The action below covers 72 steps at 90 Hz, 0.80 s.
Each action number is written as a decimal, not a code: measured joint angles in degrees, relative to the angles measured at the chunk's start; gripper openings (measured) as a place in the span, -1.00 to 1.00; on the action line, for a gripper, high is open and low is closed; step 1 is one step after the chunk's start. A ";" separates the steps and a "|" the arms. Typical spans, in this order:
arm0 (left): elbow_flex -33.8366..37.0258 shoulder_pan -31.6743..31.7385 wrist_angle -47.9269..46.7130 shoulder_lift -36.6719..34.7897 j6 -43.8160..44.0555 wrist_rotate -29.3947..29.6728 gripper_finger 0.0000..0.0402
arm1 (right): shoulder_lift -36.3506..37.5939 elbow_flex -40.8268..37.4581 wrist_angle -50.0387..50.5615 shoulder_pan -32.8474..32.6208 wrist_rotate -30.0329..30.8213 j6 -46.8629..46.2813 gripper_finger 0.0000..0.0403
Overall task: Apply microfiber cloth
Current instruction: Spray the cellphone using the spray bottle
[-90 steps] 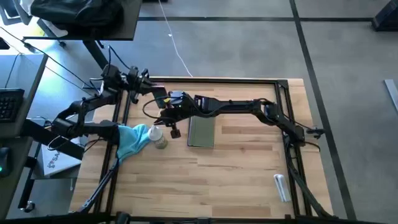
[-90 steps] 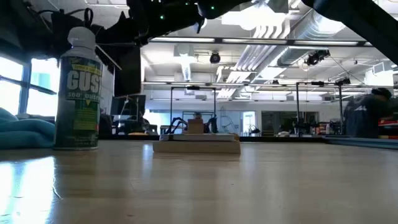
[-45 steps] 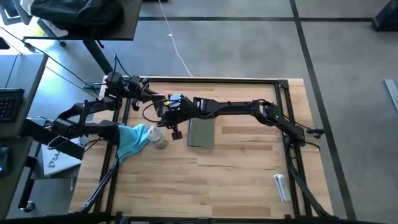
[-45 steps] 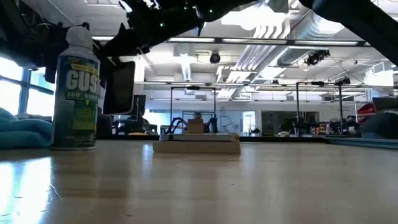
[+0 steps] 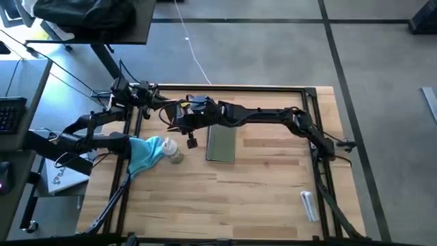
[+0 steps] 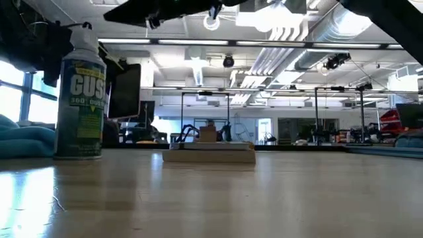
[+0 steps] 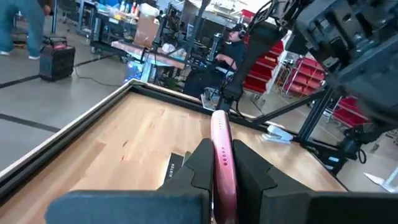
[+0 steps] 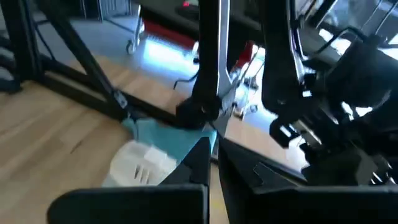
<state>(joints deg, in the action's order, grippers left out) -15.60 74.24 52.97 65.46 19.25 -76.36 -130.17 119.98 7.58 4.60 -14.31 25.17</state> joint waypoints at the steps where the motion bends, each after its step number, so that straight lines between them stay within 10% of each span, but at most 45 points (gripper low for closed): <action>1: -0.01 0.00 0.04 -0.13 0.00 0.00 -0.95 | -0.27 -0.01 -0.33 0.00 -0.10 -0.15 -1.00; 72: -0.01 0.00 -0.04 -2.17 0.29 0.21 -0.95 | -4.08 0.07 -1.60 -0.12 -2.63 -4.55 -1.00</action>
<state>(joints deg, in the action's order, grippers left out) -15.62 74.24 52.93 63.29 19.53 -76.15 -134.26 120.05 5.98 4.48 -16.94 20.62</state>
